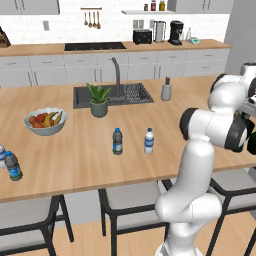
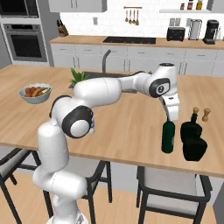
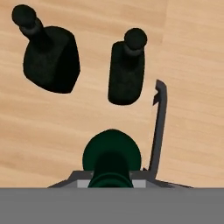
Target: Move the plastic bottles in the middle to the plastics group, and the glass bottles in the middle to the glass group.
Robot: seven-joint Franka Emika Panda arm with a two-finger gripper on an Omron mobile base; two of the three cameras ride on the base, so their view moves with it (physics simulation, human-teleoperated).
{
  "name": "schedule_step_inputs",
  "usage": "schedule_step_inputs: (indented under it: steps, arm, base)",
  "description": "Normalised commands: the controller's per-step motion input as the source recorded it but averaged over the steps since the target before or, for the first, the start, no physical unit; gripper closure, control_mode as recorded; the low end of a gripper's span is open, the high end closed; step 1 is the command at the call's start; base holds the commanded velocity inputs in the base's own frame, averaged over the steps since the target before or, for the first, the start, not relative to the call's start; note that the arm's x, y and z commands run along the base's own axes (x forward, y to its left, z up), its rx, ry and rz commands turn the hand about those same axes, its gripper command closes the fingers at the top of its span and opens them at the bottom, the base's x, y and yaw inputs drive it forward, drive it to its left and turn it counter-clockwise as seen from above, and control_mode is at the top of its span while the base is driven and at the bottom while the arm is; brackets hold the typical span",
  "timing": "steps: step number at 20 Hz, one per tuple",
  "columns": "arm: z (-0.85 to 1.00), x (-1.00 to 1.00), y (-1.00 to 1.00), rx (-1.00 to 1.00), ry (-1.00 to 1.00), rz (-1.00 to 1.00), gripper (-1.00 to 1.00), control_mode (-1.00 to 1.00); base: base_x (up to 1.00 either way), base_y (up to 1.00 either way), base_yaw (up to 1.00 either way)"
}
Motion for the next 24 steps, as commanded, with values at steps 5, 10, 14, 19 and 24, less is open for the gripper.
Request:
schedule_step_inputs:
  steps: [5,10,14,19,24]
  arm:
    - [-0.17,0.14,0.0,0.01,-0.03,-0.06,1.0,-1.0]
    - [-0.23,0.2,0.0,0.0,-0.04,-0.06,1.0,-1.0]
    - [-0.33,0.04,-0.01,0.0,0.0,-0.03,1.0,-1.0]
    - [-0.34,0.0,-0.01,0.0,-0.01,-0.02,1.0,-1.0]
    - [-0.25,0.0,-0.01,0.0,-0.06,-0.04,1.0,-1.0]
  base:
    - [0.0,0.0,0.0]
    - [0.0,0.0,0.0]
    - [0.0,0.0,0.0]
    - [0.0,0.0,0.0]
    - [0.0,0.0,0.0]
